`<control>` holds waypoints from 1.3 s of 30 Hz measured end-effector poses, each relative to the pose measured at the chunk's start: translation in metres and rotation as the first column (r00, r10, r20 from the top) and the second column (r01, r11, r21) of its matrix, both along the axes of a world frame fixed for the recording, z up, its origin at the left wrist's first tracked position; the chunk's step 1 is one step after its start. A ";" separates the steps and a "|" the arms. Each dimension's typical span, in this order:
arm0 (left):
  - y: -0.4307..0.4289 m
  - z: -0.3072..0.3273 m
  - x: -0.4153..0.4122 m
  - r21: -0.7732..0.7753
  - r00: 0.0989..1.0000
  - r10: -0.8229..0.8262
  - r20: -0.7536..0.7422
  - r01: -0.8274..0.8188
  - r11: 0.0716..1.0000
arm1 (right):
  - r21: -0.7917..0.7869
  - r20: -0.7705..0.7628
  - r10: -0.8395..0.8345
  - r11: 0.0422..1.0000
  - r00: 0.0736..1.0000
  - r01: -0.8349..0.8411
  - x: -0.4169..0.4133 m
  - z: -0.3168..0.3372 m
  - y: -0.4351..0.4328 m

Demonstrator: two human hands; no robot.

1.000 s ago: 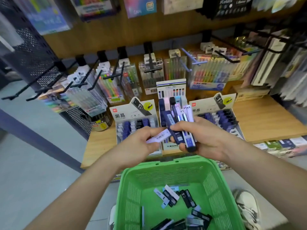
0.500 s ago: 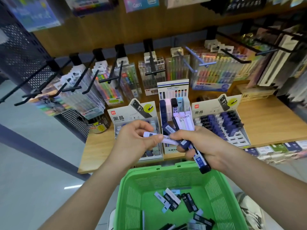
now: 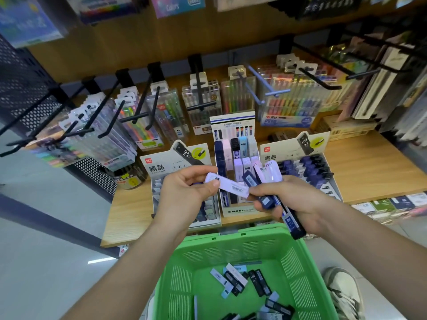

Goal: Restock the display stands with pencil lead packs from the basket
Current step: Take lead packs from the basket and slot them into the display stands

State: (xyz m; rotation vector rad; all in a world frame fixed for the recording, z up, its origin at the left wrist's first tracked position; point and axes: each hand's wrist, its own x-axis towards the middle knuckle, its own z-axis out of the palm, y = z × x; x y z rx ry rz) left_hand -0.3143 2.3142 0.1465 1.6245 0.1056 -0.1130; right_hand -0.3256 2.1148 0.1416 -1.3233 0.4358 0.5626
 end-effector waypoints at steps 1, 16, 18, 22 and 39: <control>-0.003 -0.001 0.000 -0.014 1.000 0.006 0.004 -0.006 1.000 | 0.000 0.010 0.015 1.000 1.000 -0.015 0.001 0.001 -0.003; -0.008 -0.006 0.039 0.231 1.000 -0.004 0.021 -0.001 0.973 | -0.047 0.068 -0.228 0.972 0.971 0.231 0.027 0.005 -0.035; -0.013 -0.012 0.053 0.394 0.996 -0.021 0.086 -0.014 0.919 | -0.016 0.045 -0.286 0.958 0.957 0.287 0.031 0.007 -0.043; -0.029 -0.029 0.071 0.570 0.979 -0.125 0.159 0.012 0.822 | -0.001 0.032 -0.316 0.949 0.948 0.317 0.034 0.006 -0.053; -0.071 -0.072 0.097 0.648 0.955 -0.204 0.217 0.015 0.762 | 0.018 0.054 -0.384 0.924 0.922 0.383 0.041 0.006 -0.060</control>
